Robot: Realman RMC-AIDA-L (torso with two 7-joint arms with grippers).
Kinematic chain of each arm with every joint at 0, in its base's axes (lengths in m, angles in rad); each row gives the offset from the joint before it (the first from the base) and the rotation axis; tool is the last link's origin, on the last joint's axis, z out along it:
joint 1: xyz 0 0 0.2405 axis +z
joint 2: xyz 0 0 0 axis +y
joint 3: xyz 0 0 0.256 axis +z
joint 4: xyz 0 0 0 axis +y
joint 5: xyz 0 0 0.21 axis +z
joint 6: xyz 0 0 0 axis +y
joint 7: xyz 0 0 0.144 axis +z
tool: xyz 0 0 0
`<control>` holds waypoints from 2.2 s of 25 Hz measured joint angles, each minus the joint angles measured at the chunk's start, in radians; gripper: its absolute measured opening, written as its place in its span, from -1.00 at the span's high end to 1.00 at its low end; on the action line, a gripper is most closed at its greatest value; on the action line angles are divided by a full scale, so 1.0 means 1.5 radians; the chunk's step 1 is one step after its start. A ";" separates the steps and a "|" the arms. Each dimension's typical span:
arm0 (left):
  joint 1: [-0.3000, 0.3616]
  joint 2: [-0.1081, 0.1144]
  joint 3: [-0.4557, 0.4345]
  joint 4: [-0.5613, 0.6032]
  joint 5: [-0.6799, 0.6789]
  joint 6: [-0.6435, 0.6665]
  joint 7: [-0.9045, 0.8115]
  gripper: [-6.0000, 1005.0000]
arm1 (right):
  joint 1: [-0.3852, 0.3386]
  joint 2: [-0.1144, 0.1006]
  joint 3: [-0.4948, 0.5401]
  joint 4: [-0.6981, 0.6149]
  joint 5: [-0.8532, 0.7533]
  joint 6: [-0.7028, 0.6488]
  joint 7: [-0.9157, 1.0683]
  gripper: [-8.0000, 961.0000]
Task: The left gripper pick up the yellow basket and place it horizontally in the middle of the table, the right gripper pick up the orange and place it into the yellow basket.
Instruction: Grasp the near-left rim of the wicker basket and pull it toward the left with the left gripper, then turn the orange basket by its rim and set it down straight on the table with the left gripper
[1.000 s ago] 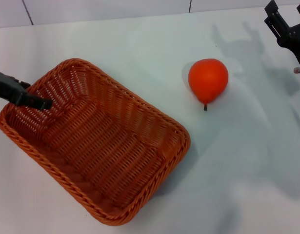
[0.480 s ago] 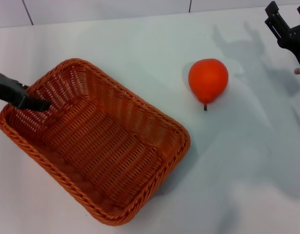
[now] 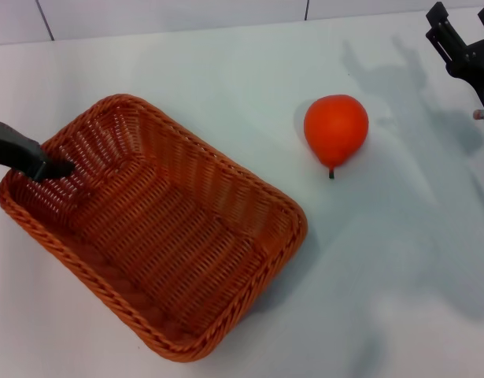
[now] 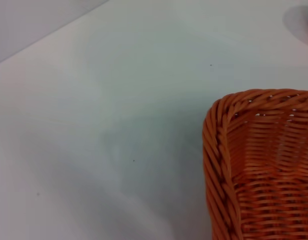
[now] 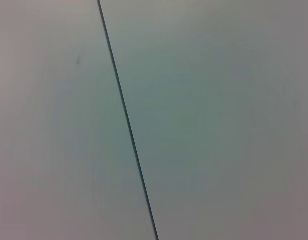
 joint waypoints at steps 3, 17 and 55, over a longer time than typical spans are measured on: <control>0.001 -0.006 -0.002 0.009 0.004 0.001 -0.002 0.50 | 0.000 0.000 0.000 0.000 0.000 0.002 0.000 -0.97; -0.007 0.001 -0.126 0.019 -0.004 0.023 -0.109 0.63 | 0.002 0.001 -0.001 0.000 0.000 0.011 0.000 -0.97; 0.099 -0.047 -0.335 -0.019 -0.138 -0.048 -0.212 0.67 | 0.015 0.000 -0.001 -0.001 0.000 0.028 0.000 -0.96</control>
